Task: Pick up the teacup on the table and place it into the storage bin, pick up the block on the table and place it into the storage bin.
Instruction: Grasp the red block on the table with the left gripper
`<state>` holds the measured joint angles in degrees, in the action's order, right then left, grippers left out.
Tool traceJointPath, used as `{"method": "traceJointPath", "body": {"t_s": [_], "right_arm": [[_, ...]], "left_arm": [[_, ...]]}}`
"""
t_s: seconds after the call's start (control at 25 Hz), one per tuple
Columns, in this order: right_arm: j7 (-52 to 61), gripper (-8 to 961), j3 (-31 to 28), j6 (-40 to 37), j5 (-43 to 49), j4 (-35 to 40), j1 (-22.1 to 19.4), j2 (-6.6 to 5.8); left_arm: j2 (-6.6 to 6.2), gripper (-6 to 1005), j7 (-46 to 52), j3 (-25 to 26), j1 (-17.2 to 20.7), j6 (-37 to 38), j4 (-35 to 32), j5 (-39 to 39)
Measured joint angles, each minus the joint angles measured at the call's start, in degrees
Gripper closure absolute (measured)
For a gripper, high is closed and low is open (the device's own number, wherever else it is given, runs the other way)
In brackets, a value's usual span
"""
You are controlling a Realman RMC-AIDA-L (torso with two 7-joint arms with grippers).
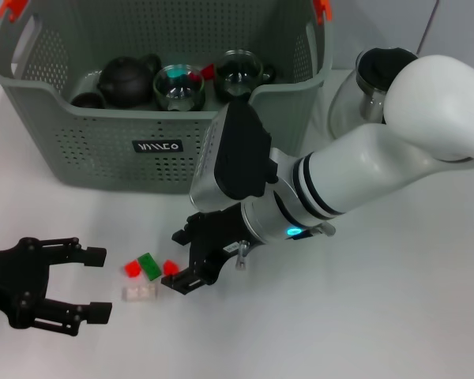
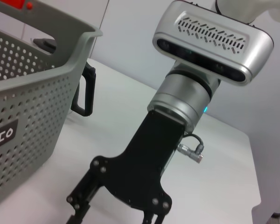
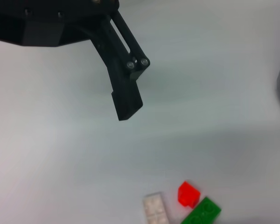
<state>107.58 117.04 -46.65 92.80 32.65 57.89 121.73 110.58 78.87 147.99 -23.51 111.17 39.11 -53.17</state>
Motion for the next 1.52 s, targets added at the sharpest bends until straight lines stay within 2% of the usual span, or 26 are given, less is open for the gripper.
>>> {"method": "traceJointPath", "body": {"t_s": [0.2,0.4,0.68,0.96,1.16,1.28,1.52], "right_arm": [[-0.49,212,0.59,-1.42,-0.18,0.93,-0.72,-0.16],[-1.12,212,-2.37,-5.10,0.02,3.87,-2.73,-1.40],[-4.86,208,-21.36,-21.35,5.67,5.02,-4.65,-2.99],[-1.47,205,-37.90,-37.10,13.69,10.83,-7.88,-5.60],[1.33,194,-46.10,-45.23,18.09,13.18,-9.15,-7.48],[1.56,180,-47.99,-48.07,18.87,13.22,-9.18,-7.83],[2.47,9,-50.26,-52.05,19.99,13.44,-9.47,-8.16]], "left_arm": [[0.49,50,0.26,-0.04,-0.44,0.16,0.43,0.00],[0.27,50,0.81,-0.17,-1.32,0.89,0.67,0.00],[0.21,51,1.83,-2.03,-2.31,1.69,1.91,0.00],[0.13,51,2.49,-4.18,-3.08,1.69,2.01,0.00],[0.58,51,2.36,-5.79,-4.27,1.18,2.03,0.01],[0.83,51,2.23,-7.25,-5.40,0.95,1.86,0.06],[1.69,51,2.35,-7.91,-7.10,-0.07,2.67,0.11]]}}
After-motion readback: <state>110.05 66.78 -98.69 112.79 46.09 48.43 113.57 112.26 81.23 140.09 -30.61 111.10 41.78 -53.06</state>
